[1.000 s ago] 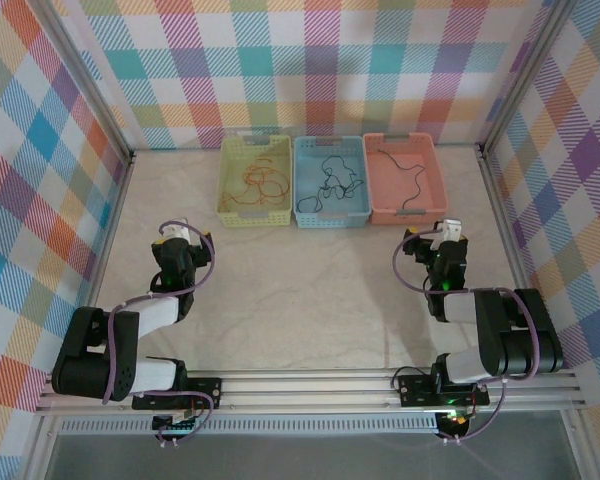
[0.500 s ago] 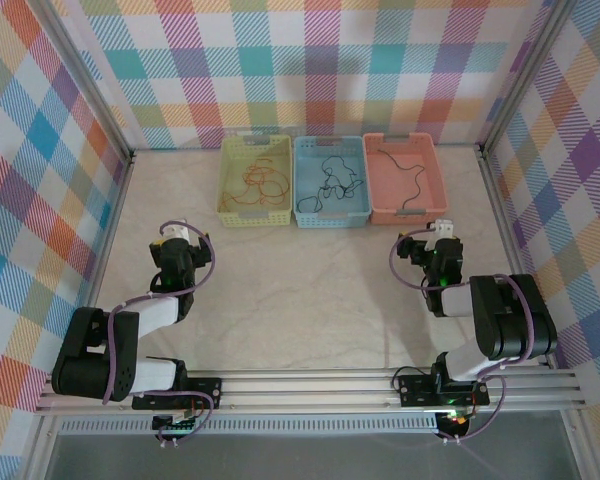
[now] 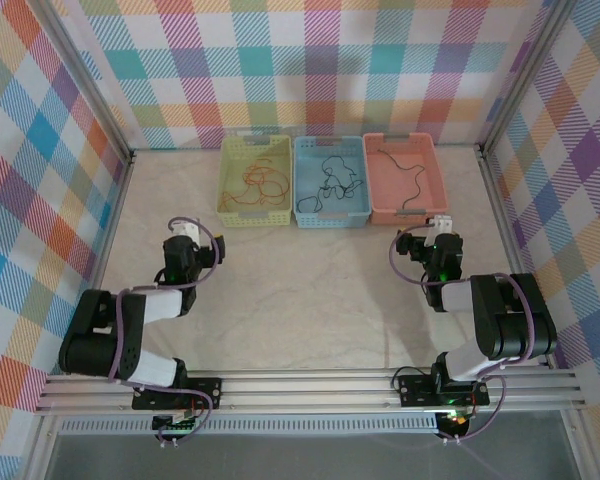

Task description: Untangle the cables

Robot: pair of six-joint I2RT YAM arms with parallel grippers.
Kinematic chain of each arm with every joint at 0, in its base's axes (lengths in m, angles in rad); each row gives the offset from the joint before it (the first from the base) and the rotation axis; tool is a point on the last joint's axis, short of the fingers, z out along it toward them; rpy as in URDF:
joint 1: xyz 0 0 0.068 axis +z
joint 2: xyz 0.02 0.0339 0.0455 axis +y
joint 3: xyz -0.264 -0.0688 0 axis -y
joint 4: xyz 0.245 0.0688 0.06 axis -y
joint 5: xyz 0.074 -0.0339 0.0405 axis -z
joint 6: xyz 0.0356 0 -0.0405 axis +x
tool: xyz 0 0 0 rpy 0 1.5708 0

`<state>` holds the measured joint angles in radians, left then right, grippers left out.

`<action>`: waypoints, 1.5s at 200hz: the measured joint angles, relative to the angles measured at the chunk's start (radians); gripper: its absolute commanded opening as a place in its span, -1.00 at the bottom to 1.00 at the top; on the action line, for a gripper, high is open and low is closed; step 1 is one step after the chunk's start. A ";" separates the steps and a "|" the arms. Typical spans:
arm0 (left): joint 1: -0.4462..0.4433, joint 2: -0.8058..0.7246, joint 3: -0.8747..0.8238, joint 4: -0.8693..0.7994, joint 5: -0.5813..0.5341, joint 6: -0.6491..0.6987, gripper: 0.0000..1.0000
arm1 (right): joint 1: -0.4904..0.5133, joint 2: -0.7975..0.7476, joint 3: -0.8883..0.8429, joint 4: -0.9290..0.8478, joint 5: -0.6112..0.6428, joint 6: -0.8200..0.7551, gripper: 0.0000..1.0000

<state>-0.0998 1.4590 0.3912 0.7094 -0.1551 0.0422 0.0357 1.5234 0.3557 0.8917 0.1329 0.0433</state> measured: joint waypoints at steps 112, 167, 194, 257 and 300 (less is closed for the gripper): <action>0.024 0.103 0.016 0.089 0.084 0.014 1.00 | 0.000 0.001 0.024 -0.043 -0.034 -0.022 0.99; 0.025 0.103 0.018 0.078 0.087 0.004 1.00 | -0.004 0.001 0.028 -0.046 -0.048 -0.022 0.99; 0.025 0.103 0.018 0.078 0.087 0.003 1.00 | -0.004 0.001 0.028 -0.048 -0.049 -0.023 0.99; 0.025 0.103 0.018 0.078 0.087 0.003 1.00 | -0.004 0.001 0.028 -0.048 -0.049 -0.022 0.99; 0.025 0.103 0.018 0.078 0.087 0.003 1.00 | -0.004 0.001 0.028 -0.048 -0.049 -0.023 0.99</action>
<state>-0.0750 1.5620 0.4091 0.7872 -0.0677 0.0452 0.0319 1.5246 0.3836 0.8440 0.0841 0.0208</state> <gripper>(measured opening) 0.997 0.996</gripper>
